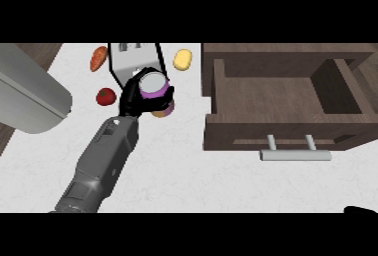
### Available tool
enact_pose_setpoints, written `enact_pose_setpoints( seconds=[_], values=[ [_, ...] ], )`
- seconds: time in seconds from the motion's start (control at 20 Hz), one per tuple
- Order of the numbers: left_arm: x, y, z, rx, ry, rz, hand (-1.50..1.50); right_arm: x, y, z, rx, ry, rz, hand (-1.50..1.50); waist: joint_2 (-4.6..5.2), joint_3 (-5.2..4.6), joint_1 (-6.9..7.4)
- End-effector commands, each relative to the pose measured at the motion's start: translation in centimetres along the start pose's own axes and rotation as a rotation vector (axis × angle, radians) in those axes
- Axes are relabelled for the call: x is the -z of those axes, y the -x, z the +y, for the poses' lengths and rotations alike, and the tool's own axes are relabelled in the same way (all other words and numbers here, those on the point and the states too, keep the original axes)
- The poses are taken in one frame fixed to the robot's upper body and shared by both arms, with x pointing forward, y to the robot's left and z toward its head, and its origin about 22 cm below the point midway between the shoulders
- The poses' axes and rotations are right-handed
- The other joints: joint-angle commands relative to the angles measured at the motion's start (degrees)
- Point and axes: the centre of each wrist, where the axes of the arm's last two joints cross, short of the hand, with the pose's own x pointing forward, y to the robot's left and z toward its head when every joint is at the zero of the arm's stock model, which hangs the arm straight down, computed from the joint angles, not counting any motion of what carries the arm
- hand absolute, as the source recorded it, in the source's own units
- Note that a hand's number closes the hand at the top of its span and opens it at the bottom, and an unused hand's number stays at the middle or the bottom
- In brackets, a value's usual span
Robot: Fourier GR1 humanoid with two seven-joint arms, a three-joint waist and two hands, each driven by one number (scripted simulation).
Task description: Pick up the can, place it into the drawer and close the drawer
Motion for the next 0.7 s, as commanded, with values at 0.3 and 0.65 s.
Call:
enact_pose_setpoints(
  seconds=[0.3,0.65],
  values=[
    [3.6,-10.4,-6.7,-0.001,0.073,-0.031,1.5,1.3,-0.7,0.4,-0.01,-0.011,-0.019,-1.5,0.07,-0.02,-0.16],
    [4.8,-18.5,-11.1,0.043,0.107,-0.055,1.5,1.1,-1.5,1.2,0.002,0.009,-0.017,-1.5,0.25,-0.04,-0.18]
  ],
)
